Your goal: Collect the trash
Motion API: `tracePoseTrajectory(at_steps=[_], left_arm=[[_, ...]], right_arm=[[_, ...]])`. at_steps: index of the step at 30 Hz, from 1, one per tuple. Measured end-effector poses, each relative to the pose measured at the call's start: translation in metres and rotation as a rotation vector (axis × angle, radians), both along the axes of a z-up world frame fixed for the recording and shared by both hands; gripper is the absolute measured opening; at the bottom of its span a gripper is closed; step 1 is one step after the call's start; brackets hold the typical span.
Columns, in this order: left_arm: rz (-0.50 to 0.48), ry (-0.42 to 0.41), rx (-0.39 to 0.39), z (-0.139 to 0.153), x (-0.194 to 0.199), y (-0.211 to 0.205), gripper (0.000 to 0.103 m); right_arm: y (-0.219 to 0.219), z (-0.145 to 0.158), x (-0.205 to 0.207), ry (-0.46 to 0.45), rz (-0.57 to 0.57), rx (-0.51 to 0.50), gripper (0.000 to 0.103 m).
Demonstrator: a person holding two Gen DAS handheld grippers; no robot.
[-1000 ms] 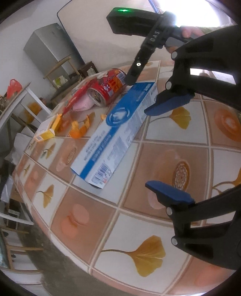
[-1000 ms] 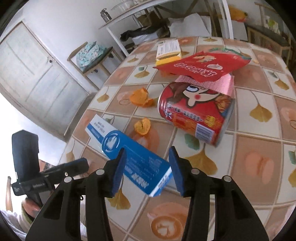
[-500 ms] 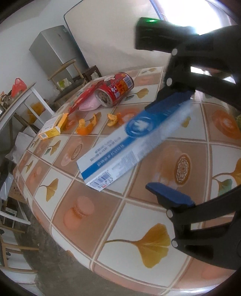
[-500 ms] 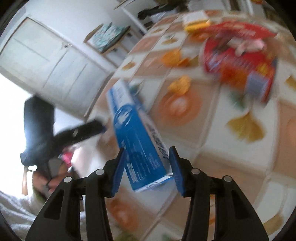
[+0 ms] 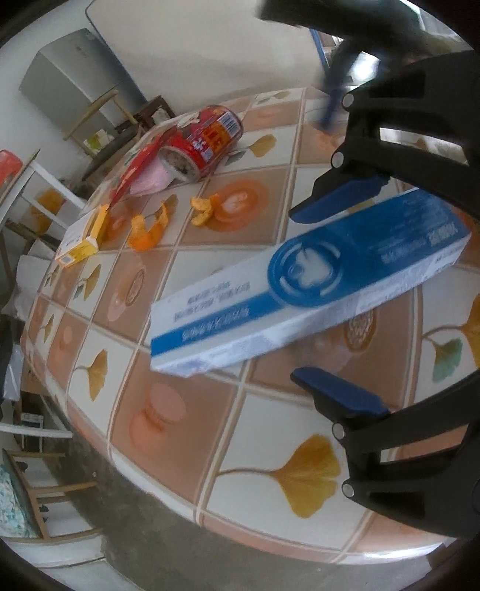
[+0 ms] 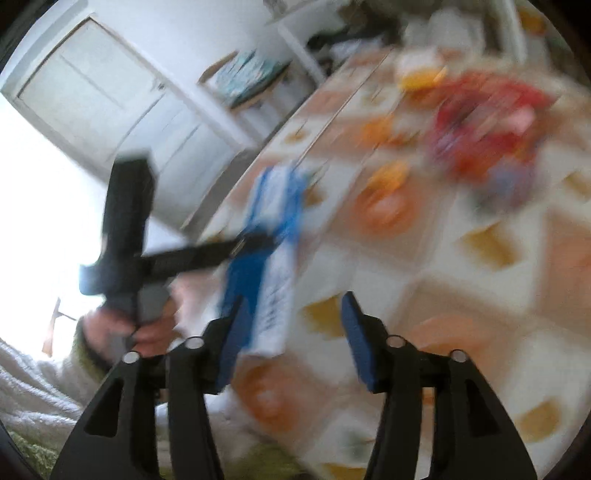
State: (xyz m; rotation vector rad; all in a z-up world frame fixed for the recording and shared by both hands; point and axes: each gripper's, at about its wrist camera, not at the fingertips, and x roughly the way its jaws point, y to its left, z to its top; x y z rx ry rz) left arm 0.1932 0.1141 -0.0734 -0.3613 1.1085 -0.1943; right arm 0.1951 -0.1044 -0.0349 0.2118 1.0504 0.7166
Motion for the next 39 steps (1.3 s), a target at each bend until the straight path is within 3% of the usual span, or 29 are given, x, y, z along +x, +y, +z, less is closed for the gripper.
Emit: tracePoseTrajectory(at_steps=[4,7,11,15,20,22,25,27,39], left_arm=[[-0.033,-0.006,0.073,0.0,-0.003,-0.014,0.075],[-0.066,-0.015,0.159,-0.001,-0.006,-0.026,0.075],[-0.063,-0.017,0.164,-0.001,-0.01,-0.024,0.074],[-0.077,-0.017,0.14,0.001,-0.013,-0.02,0.063],[-0.077,-0.019,0.131,0.003,-0.017,-0.018,0.06],[-0.085,-0.02,0.131,0.004,-0.02,-0.017,0.059],[-0.111,-0.018,0.124,0.004,-0.027,-0.019,0.056],[-0.129,-0.017,0.117,0.004,-0.032,-0.021,0.056],[-0.303,-0.037,0.139,0.007,-0.073,-0.068,0.054]], right_arm=[[-0.033,0.026,0.028,-0.175,-0.11,-0.146,0.074],[-0.044,0.029,0.065,-0.23,-0.129,-0.234,0.075],[-0.038,0.014,0.107,-0.204,-0.094,-0.282,0.077],[-0.031,-0.004,0.135,-0.164,-0.021,-0.322,0.079],[-0.016,-0.014,0.145,-0.117,0.048,-0.36,0.081],[-0.012,-0.014,0.138,-0.105,0.074,-0.377,0.08],[-0.007,-0.013,0.124,-0.105,0.091,-0.434,0.068],[-0.008,-0.014,0.115,-0.102,0.081,-0.459,0.065],[-0.067,-0.015,0.018,0.05,-0.192,-0.327,0.065]])
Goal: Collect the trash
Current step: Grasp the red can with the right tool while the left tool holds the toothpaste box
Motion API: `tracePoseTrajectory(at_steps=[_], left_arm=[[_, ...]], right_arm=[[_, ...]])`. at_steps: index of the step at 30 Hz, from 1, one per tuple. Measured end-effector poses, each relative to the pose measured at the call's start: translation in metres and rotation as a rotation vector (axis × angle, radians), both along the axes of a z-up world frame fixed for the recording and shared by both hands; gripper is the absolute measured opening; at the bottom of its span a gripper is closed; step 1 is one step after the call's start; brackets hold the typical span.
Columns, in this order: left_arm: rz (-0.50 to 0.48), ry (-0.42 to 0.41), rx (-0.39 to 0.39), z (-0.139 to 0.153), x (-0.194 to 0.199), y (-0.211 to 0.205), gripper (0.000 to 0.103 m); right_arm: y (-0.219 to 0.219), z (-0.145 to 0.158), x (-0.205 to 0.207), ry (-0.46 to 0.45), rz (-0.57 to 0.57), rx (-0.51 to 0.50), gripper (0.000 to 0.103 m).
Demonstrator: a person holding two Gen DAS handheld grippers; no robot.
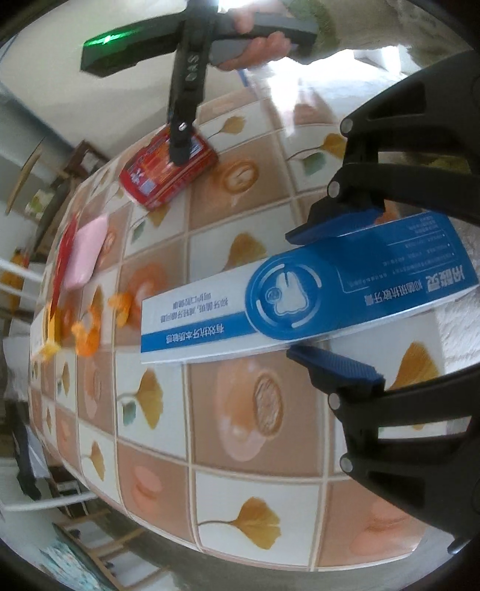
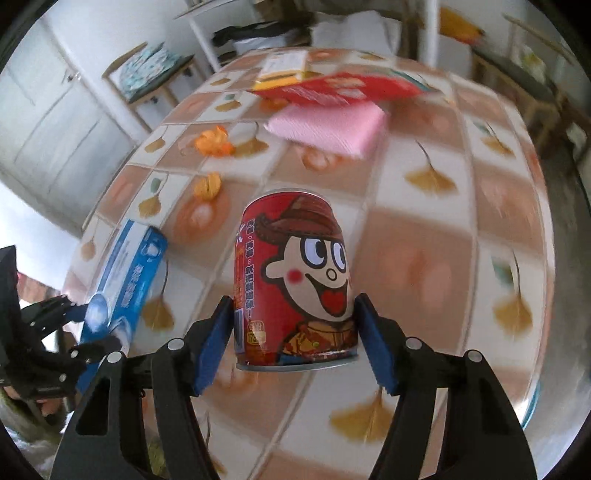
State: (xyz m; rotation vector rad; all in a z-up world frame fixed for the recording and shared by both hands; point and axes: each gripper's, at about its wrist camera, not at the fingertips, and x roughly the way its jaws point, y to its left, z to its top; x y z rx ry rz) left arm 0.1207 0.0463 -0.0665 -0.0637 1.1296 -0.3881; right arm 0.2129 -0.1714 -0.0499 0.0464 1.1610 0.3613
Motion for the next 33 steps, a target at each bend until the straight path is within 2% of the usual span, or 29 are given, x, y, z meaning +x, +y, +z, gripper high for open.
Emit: tracePoseTrajectory(at_steps=[6,14,18,33], left_arm=[[0.0,0.001,0.088,-0.002,0.002,-0.012,0.054],[0.026,-0.023,0.172,-0.007,0.015,-0.02,0.054],[0.032,-0.037,0.199,-0.006,0.015,-0.021,0.05],[0.065,-0.071,0.208,-0.003,0.013,-0.014,0.044]], right_arm=[[-0.019,-0.002,-0.041,0.002,-0.064,0.05,0.065],[-0.013,-0.01,-0.034,-0.017,-0.079,0.055,0.066],[-0.007,-0.015,-0.031,-0.024,-0.081,0.046,0.066],[-0.009,-0.016,-0.03,-0.04,-0.131,0.059,0.064]])
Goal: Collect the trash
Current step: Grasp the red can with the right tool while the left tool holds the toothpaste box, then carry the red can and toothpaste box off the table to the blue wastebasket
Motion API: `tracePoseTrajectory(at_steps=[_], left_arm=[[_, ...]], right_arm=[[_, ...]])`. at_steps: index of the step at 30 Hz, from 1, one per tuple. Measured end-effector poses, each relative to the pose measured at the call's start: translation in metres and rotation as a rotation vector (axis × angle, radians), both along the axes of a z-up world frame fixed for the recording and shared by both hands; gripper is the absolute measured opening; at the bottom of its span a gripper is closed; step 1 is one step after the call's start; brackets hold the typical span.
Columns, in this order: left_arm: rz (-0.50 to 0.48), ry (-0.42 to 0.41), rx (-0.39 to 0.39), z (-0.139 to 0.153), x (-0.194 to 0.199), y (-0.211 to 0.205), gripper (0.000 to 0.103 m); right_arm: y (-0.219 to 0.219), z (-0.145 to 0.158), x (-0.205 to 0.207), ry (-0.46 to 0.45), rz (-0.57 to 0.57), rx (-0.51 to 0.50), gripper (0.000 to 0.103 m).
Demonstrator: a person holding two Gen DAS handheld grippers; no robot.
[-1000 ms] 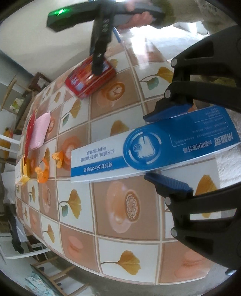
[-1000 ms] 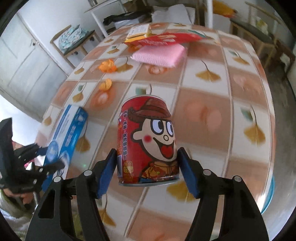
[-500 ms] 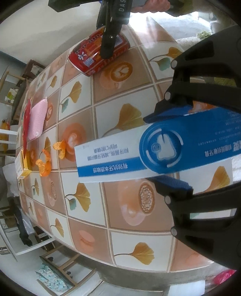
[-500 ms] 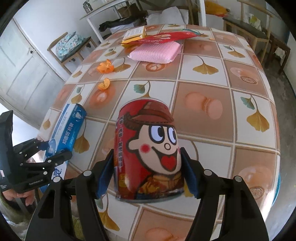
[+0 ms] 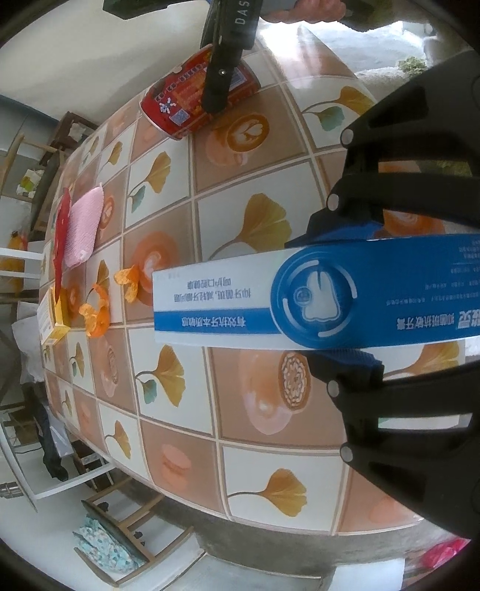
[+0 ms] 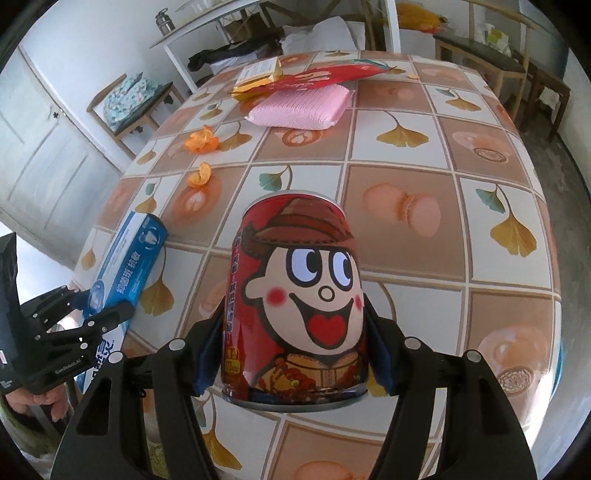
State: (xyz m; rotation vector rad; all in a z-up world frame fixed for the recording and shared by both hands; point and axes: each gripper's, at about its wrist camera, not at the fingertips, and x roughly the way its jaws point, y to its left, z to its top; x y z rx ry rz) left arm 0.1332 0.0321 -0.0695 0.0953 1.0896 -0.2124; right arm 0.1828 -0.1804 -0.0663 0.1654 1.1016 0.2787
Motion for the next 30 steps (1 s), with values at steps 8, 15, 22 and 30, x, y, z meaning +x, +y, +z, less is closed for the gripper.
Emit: tracePoseTrajectory(at_steps=[8,15,22,30], left_arm=[[0.004,-0.03,0.008,0.006,-0.001,0.001,0.044],[0.005,-0.063,0.015,0.015,-0.006,0.001,0.044],[-0.004,-0.109,0.026,0.028,-0.016,-0.003,0.044],[-0.032,-0.174,0.035,0.048,-0.035,-0.018,0.044]], right_arm=[[-0.002,0.006,-0.001,-0.017,-0.015,0.014,0.064],[-0.003,0.013,-0.004,-0.035,-0.019,0.028,0.064],[-0.004,0.024,-0.013,-0.068,-0.017,0.041,0.064],[-0.017,0.042,-0.037,-0.135,-0.035,0.079,0.064]])
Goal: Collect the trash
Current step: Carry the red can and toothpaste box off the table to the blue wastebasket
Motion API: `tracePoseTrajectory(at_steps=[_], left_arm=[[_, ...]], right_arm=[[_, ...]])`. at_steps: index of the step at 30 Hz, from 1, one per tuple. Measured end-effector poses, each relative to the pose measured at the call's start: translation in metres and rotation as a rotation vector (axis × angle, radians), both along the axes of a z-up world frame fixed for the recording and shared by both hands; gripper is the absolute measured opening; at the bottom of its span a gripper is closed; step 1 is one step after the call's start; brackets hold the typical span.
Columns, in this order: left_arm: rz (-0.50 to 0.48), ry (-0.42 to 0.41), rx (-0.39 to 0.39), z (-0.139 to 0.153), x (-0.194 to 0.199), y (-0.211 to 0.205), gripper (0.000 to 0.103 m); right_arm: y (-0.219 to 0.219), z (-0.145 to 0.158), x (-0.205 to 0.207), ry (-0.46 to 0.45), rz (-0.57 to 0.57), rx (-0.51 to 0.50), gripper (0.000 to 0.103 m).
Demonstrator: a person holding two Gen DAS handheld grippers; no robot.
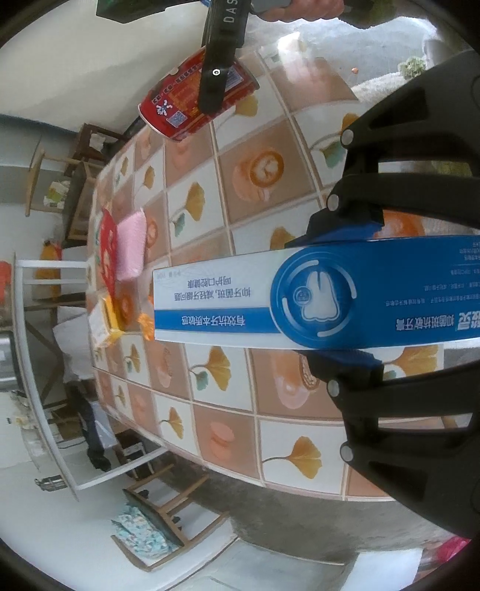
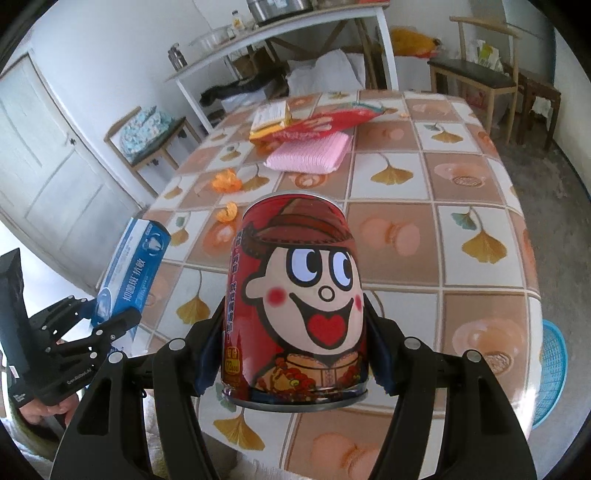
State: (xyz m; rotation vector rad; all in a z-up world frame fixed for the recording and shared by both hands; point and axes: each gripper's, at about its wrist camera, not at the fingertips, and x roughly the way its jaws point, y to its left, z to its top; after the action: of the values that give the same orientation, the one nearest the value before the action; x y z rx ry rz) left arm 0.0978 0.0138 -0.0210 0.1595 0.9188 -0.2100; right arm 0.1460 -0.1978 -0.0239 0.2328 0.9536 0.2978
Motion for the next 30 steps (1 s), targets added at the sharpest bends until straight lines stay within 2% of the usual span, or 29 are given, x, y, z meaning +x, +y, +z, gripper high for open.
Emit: tracePoseTrajectory(at_steps=[4,6,10,13,16,21,24,27,30], left_arm=[[-0.061,-0.027,-0.012,0.015,-0.008,-0.022,0.044],[-0.121,-0.034,-0.047,0.026,-0.011,-0.04,0.044],[-0.254,-0.039,-0.123,0.047,-0.012,-0.082,0.044],[-0.39,0.012,-0.199,0.057,-0.009,-0.13,0.044],[-0.509,0.091,-0.24,0.055,-0.006,-0.184,0.044],[-0.67,0.228,-0.237,0.036,-0.006,-0.281,0.044],[-0.727,0.349,-0.228,0.012,-0.004,-0.337,0.044],[-0.753,0.466,-0.192,-0.021,-0.001,-0.387,0.044],[-0.747,0.54,-0.15,-0.051,0.003,-0.423,0.044]], right_arm=[[-0.028,0.016,-0.02,-0.055,-0.055,0.042,0.064],[-0.047,0.023,-0.033,-0.079,-0.098,0.066,0.064],[-0.107,0.036,-0.071,-0.123,-0.255,0.086,0.064],[-0.157,0.041,-0.108,-0.142,-0.399,0.065,0.064],[-0.204,0.034,-0.146,-0.134,-0.544,0.062,0.064],[-0.266,-0.005,-0.192,-0.053,-0.735,0.098,0.064],[-0.293,-0.045,-0.205,0.032,-0.815,0.159,0.064],[-0.315,-0.091,-0.209,0.123,-0.877,0.223,0.064],[-0.334,-0.134,-0.206,0.202,-0.917,0.294,0.064]])
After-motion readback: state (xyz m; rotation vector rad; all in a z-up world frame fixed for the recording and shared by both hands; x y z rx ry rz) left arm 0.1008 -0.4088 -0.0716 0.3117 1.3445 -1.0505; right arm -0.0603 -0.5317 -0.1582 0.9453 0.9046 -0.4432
